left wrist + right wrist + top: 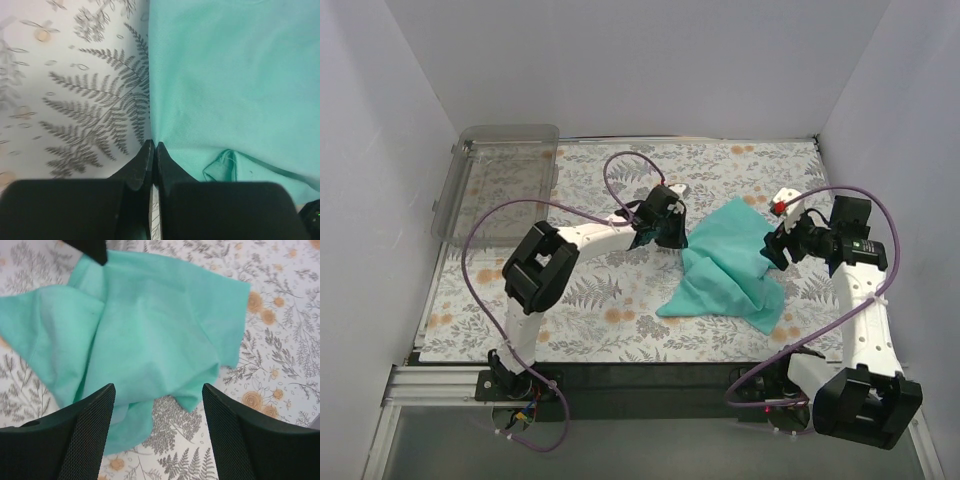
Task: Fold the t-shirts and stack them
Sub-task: Flatten the tshirt out
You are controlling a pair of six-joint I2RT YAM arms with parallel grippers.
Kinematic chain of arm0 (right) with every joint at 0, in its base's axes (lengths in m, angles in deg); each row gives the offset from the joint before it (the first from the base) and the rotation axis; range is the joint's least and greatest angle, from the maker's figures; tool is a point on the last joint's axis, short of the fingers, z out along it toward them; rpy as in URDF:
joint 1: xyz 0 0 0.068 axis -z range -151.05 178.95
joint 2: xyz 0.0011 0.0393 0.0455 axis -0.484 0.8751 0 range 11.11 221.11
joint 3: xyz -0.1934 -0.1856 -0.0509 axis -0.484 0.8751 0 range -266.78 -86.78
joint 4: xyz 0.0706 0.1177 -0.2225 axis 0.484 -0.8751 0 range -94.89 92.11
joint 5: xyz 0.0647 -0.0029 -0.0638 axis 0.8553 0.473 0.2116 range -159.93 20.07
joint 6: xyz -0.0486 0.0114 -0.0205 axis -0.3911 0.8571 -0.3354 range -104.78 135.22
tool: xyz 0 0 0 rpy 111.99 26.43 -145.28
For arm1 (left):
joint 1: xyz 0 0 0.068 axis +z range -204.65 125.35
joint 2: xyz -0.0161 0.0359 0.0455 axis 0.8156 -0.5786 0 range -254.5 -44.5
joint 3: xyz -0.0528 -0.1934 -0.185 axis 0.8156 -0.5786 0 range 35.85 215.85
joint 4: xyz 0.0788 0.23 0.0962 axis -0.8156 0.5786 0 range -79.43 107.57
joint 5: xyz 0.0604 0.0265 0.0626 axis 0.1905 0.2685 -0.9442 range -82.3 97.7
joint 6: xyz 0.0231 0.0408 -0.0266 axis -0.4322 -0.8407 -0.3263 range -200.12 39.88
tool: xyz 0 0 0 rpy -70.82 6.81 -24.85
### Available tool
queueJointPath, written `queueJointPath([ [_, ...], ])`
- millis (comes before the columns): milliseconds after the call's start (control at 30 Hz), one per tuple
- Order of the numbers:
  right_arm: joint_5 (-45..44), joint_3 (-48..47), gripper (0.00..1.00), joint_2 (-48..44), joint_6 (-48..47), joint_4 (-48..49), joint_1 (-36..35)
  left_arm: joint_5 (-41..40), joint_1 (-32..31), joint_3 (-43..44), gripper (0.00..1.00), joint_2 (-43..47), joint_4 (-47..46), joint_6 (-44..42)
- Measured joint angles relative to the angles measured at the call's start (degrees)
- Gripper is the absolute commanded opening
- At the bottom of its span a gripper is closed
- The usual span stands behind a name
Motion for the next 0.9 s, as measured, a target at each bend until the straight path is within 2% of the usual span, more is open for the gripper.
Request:
queueJointPath([
  [200, -0.3, 0.8, 0.63, 6.6, 21.5, 16.5, 0.2, -5.9, 0.9, -4.9, 0.0, 14.1, 0.3, -10.7],
  [367, -3.0, 0.0, 0.61, 18.1, 32.3, 25.8, -0.8, -8.9, 1.9, -9.6, 0.0, 23.1, -0.3, -17.1],
  [667, -2.4, -12.9, 0.61, 40.8, 39.9, 30.5, -6.8, -9.9, 4.5, -13.9, 0.0, 25.0, 3.8, -21.2],
  [900, -1.9, -15.6, 0.54, 47.0, 40.5, 29.8, -9.4, -10.3, 6.6, -13.7, 0.0, 25.0, 4.8, -22.0],
])
